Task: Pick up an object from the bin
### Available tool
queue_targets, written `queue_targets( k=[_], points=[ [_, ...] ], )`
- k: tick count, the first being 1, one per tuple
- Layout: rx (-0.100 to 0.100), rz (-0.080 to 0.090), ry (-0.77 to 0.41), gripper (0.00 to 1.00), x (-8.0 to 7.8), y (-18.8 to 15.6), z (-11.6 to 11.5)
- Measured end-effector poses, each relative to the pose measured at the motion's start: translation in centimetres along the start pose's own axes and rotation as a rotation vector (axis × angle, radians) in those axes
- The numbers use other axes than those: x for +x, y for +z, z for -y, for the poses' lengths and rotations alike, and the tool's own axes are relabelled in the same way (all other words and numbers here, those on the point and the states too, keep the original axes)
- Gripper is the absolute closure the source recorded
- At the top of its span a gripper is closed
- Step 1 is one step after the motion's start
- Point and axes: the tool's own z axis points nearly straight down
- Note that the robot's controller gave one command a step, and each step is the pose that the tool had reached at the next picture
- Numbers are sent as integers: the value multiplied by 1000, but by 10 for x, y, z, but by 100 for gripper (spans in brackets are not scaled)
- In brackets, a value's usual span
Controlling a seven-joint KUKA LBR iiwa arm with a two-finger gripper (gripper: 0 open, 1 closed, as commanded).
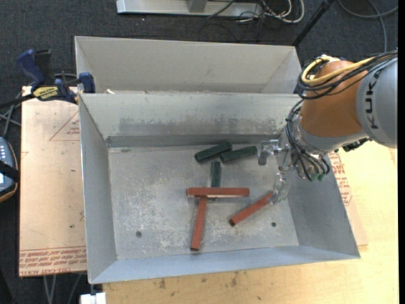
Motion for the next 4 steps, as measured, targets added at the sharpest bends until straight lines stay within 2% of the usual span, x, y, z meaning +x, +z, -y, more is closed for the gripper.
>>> queue_targets(
  k=[1,2,3,4],
  points=[
    [0,0,0,0,0,0,0],
    [2,8,-70,0,18,22,-7],
    [-1,0,-98,0,-14,49,-19],
    [-1,-2,-41,100,80,61,-29]
  ],
)
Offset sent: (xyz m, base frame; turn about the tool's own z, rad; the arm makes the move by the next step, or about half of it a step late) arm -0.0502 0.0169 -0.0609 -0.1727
